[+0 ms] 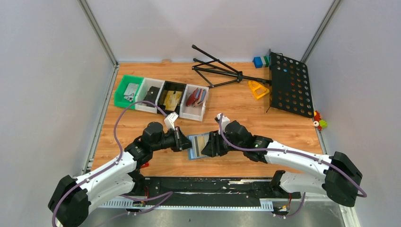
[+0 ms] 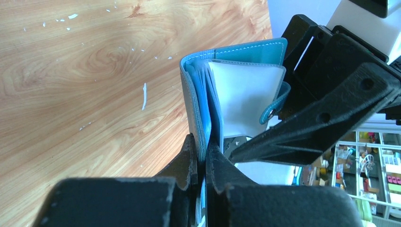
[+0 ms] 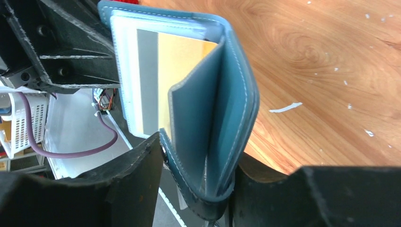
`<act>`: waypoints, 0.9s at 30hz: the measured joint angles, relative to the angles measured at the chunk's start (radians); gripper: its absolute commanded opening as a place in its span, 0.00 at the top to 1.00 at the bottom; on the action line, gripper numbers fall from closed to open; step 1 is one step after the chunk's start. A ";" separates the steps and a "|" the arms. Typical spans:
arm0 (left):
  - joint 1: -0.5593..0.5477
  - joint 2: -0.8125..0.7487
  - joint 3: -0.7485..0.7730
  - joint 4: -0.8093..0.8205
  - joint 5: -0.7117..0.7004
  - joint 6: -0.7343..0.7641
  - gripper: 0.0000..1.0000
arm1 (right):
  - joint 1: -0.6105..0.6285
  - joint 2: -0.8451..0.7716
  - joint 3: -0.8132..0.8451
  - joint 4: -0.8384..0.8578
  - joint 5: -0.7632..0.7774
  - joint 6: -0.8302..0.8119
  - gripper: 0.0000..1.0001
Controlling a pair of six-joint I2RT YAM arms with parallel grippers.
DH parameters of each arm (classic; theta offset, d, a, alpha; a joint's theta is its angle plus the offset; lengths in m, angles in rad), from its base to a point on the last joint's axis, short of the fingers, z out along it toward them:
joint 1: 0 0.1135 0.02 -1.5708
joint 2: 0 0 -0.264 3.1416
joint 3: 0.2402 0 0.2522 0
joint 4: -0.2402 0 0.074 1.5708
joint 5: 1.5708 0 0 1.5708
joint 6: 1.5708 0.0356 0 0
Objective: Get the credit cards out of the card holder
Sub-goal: Remove the credit card from the card holder.
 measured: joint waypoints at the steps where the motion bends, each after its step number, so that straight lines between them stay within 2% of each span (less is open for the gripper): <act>1: 0.000 -0.003 0.000 0.000 0.000 0.000 1.00 | -0.004 -0.007 -0.005 -0.003 0.003 0.002 0.56; 3: 0.000 -0.009 0.000 0.000 0.000 -0.001 1.00 | -0.015 -0.026 -0.018 -0.007 0.009 0.006 0.54; 7: 0.000 -0.013 0.000 0.000 0.000 -0.002 1.00 | -0.029 -0.056 -0.042 -0.014 0.016 0.016 0.25; 9: 0.000 -0.013 0.000 0.000 0.000 -0.002 1.00 | -0.031 -0.062 -0.047 -0.013 0.010 0.016 0.18; 15: 0.000 0.014 0.009 -0.022 -0.005 -0.001 1.00 | -0.023 -0.026 -0.036 -0.003 -0.012 0.011 0.09; 27: 0.000 0.043 0.031 -0.070 -0.035 0.000 1.00 | 0.035 0.117 0.078 -0.042 0.038 0.003 0.06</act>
